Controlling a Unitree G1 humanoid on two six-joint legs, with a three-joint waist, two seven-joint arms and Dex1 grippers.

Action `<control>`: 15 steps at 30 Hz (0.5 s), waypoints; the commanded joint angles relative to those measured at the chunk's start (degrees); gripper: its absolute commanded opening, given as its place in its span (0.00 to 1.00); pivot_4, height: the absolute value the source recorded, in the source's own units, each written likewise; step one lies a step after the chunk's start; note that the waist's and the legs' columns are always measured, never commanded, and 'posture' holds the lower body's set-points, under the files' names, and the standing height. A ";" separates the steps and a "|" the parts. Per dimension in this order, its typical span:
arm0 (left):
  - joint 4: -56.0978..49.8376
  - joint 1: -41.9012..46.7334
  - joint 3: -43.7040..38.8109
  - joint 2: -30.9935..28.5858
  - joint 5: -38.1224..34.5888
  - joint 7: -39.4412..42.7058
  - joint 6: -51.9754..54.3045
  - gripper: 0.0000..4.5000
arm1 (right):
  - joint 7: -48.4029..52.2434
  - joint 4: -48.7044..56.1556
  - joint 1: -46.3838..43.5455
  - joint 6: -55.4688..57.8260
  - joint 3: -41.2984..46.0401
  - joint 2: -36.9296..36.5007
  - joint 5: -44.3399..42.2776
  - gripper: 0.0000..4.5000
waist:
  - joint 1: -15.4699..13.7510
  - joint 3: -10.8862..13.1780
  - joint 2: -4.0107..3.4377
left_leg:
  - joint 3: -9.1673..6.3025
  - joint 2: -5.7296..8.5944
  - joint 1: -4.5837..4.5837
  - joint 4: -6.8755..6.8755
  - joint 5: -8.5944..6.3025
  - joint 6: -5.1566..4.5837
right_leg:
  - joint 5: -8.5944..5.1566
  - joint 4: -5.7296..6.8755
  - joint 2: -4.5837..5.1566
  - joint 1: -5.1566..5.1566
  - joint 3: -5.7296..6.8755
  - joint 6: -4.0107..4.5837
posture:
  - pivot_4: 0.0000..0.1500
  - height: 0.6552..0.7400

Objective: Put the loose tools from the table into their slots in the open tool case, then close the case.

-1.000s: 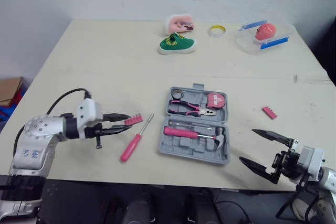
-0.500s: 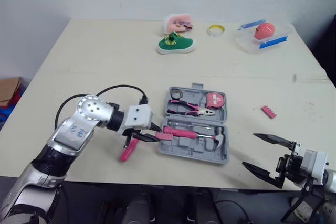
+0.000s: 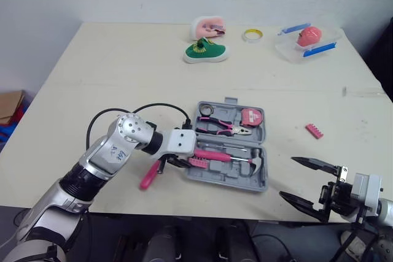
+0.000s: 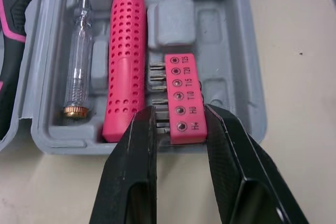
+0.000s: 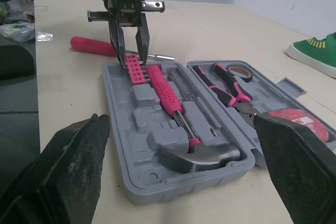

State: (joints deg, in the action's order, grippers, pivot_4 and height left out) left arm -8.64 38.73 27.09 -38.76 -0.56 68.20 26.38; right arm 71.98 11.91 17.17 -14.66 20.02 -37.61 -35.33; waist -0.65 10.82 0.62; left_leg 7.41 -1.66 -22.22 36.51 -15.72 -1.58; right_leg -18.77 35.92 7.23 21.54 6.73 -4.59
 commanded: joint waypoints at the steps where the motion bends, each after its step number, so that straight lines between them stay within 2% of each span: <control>1: -0.84 0.70 0.84 0.29 1.20 0.30 1.07 0.15 | -0.74 2.44 0.44 0.30 1.02 -0.13 -0.68 1.00 | -0.18 0.00 0.00 | 0.00 0.00 0.00 0.01 -0.01 -0.01 | 0.00 0.00 0.00 0.00 0.00 0.00 | 1.00 1.00; 10: 1.40 1.59 1.51 2.88 5.14 -3.26 -0.68 0.15 | -1.53 2.92 -0.19 1.18 0.46 -0.02 -0.34 1.00 | -0.76 0.00 0.00 | -0.02 -0.01 -0.04 0.21 -0.06 -0.11 | 0.00 0.06 0.01 -0.02 0.00 0.00 | 1.00 1.00; 15: 0.57 1.28 0.66 3.34 3.55 -2.33 -0.38 0.15 | -1.87 2.93 -0.57 1.97 0.24 -0.24 -0.32 1.00 | -0.73 0.00 0.00 | -0.07 -0.05 -0.12 0.48 -0.15 -0.17 | 0.02 0.11 0.01 -0.04 0.02 -0.03 | 1.00 1.00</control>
State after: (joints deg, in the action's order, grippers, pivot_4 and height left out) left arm -7.85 39.58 28.50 -35.56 2.77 65.93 26.09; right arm 70.39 13.19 16.64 -12.87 20.02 -37.61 -35.19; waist -1.38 10.82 0.63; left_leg 7.34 -1.71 -22.35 37.00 -15.87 -1.76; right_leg -18.75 36.03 7.25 21.50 6.75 -4.62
